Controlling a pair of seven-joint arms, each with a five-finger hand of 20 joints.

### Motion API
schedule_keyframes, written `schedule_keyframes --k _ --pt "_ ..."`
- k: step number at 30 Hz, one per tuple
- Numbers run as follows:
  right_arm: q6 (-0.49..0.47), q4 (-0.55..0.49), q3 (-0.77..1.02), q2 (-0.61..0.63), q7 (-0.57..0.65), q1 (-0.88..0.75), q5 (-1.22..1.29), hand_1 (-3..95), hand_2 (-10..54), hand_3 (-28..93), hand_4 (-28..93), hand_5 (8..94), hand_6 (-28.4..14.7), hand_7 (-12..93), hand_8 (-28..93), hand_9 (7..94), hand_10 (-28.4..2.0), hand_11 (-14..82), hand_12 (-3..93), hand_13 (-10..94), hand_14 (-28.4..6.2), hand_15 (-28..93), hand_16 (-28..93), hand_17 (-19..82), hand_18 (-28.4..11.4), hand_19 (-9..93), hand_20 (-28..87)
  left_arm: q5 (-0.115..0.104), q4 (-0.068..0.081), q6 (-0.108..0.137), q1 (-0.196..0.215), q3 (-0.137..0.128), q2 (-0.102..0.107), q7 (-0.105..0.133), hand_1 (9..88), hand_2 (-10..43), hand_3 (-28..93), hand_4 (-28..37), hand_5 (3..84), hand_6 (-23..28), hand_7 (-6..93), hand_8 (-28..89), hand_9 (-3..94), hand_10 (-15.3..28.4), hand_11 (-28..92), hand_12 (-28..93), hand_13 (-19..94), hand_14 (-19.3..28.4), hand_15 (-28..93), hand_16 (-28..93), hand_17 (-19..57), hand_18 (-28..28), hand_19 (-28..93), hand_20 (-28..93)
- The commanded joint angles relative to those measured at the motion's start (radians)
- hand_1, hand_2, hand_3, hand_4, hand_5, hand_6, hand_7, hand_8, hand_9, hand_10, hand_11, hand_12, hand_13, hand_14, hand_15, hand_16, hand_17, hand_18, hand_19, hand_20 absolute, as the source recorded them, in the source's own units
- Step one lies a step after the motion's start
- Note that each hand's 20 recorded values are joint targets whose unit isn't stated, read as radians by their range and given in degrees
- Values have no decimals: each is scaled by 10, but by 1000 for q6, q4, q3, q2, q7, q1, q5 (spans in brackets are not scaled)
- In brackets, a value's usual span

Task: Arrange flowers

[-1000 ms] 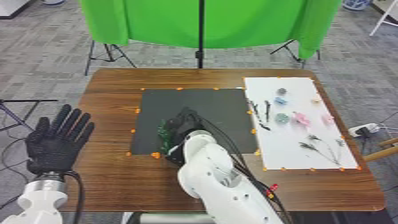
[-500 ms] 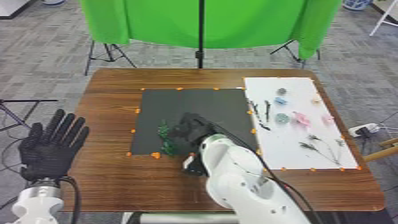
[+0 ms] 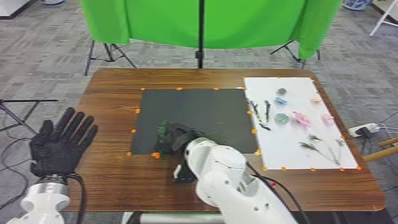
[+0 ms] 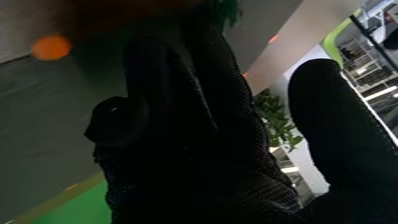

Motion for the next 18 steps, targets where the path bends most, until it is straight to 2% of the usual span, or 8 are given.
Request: schedule_keyframes --k 1,3,4,5,6,10,18 --pt "-9 20 -4 -11 4 -15 14 252 87 774 -195 764 -94 94 -116 553 -216 90 110 461 -232 688 167 329 -269 932 497 -1 7 -3 14 -1 -6 -9 283 111 784 -283 444 95 85 -82 369 149 159 92 261 160 283 -56 -78 132 318 107" --pt "-21 9 10 -6 26 -14 55 255 92 773 -196 762 -93 94 -114 541 -216 86 107 462 -232 658 150 326 -267 932 481 -8 3 -2 27 -5 -15 2 283 111 784 -283 444 95 85 -82 369 149 158 91 261 160 284 -56 -79 132 317 108" --pt "-1 1 9 9 22 -11 56 256 95 772 -196 762 -93 94 -113 533 -216 84 104 462 -231 641 141 325 -267 932 470 -12 5 -11 30 -4 -20 10 283 111 784 -283 444 95 84 -82 369 150 158 91 261 160 284 -56 -79 132 317 108" --pt "5 -9 16 18 19 -14 58 255 96 773 -196 762 -93 94 -112 527 -216 84 102 462 -231 631 135 324 -268 932 462 -6 4 -12 33 -9 -30 7 283 111 785 -283 444 95 84 -82 369 149 157 91 261 160 284 -56 -78 132 317 108" --pt "12 -25 26 28 23 -19 70 254 97 775 -196 763 -91 95 -112 521 -218 84 101 460 -232 624 131 325 -268 932 457 -10 -1 -11 45 -11 -27 16 282 111 785 -283 444 95 84 -82 369 149 157 91 261 160 283 -57 -78 132 317 108" --pt "65 -97 82 76 26 -29 111 252 99 779 -197 764 -81 107 -105 509 -222 84 99 459 -231 614 124 323 -270 932 442 -9 -6 -15 60 -23 -45 23 282 110 786 -282 444 96 84 -82 369 149 157 92 261 160 283 -57 -78 132 317 108" --pt "209 -243 279 209 25 -100 118 249 97 784 -193 761 -81 137 -102 514 -234 89 104 465 -232 611 120 326 -270 932 435 -3 -20 -18 79 -41 -55 32 283 110 786 -282 444 95 84 -82 369 149 158 93 261 161 284 -57 -78 132 316 108"
